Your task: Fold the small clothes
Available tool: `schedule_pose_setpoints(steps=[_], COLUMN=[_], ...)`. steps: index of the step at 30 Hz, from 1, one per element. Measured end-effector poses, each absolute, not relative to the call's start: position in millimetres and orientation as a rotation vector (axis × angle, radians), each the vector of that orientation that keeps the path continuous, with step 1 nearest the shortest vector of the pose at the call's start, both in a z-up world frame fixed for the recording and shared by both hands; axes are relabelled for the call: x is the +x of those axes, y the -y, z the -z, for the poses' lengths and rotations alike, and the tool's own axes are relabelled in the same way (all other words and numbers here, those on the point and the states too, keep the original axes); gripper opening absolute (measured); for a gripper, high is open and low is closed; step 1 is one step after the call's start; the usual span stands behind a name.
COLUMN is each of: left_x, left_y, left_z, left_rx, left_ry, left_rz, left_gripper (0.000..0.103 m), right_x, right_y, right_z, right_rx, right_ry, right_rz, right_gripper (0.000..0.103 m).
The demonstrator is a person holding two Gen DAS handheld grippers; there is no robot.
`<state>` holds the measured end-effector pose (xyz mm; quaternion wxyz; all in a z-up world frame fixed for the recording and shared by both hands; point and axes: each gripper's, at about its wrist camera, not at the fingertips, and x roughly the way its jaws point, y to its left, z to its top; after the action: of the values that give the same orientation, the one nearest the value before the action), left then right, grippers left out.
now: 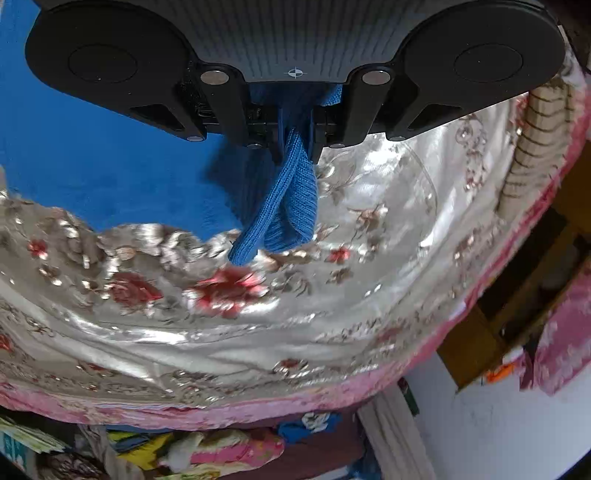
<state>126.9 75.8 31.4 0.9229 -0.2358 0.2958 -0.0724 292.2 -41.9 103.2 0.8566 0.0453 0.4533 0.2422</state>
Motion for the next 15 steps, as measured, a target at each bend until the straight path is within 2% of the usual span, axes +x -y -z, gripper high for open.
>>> schedule_pose_setpoints(steps=[7,15], left_x=[139.2,159.0], left_y=[-7.3,68.1], left_z=[-72.1,-79.3], left_rx=[-0.364,-0.286], left_ry=[-0.556,-0.582], left_rz=[0.308,0.41], left_gripper=[0.022,0.022], right_x=[294.0,298.7], right_y=[122.4,210.4], right_z=[-128.7,-128.0], right_rx=[0.213,0.325], right_ry=[-0.888,-0.845], right_rz=[-0.48,-0.415], right_gripper=[0.011,0.011])
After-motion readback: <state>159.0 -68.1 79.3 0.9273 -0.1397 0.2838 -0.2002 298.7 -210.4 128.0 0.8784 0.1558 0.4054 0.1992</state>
